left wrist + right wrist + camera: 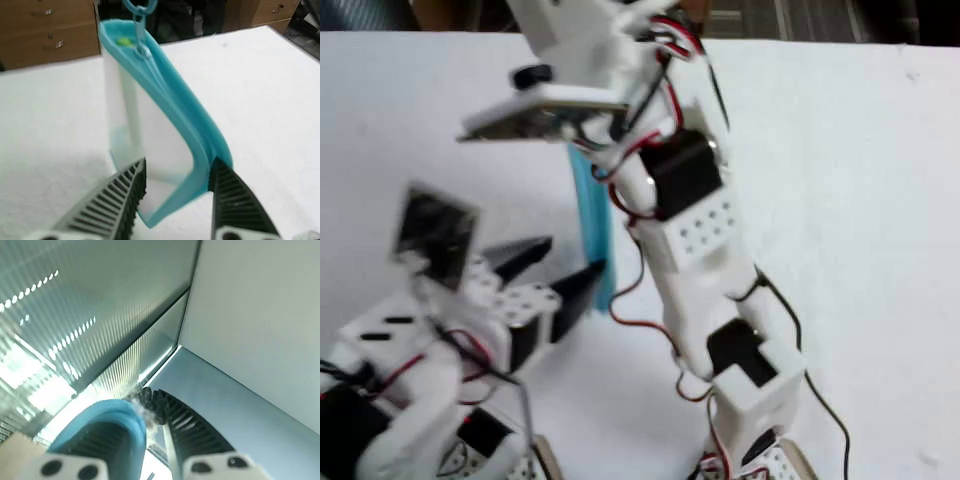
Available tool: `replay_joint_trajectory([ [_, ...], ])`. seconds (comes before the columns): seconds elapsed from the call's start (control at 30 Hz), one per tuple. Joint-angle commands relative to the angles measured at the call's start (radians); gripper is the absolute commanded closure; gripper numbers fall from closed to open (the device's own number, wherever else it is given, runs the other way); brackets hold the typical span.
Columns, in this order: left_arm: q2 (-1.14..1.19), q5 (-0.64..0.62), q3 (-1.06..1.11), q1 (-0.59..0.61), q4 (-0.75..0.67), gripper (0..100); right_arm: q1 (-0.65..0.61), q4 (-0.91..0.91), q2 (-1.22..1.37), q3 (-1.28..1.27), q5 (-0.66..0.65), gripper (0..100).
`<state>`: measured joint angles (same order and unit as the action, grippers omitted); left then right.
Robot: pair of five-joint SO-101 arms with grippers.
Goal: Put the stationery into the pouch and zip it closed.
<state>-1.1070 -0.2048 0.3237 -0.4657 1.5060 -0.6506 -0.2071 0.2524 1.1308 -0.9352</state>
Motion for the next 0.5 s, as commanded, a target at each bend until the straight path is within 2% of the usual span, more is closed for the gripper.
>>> replay_joint_trajectory([
  [0.0, 0.122, -0.054, -0.077, 0.004, -0.029, 78, -0.004, -0.004, 0.013, 0.006, -0.046, 98.1],
  [0.2, 0.15, -0.071, -0.074, 0.084, -0.034, 76, -0.002, 0.001, 0.065, 0.009, -0.075, 98.1],
  [0.47, 0.03, -0.084, -0.072, 0.171, -0.026, 77, 0.03, 0.002, 0.084, 0.011, -0.075, 98.1],
])
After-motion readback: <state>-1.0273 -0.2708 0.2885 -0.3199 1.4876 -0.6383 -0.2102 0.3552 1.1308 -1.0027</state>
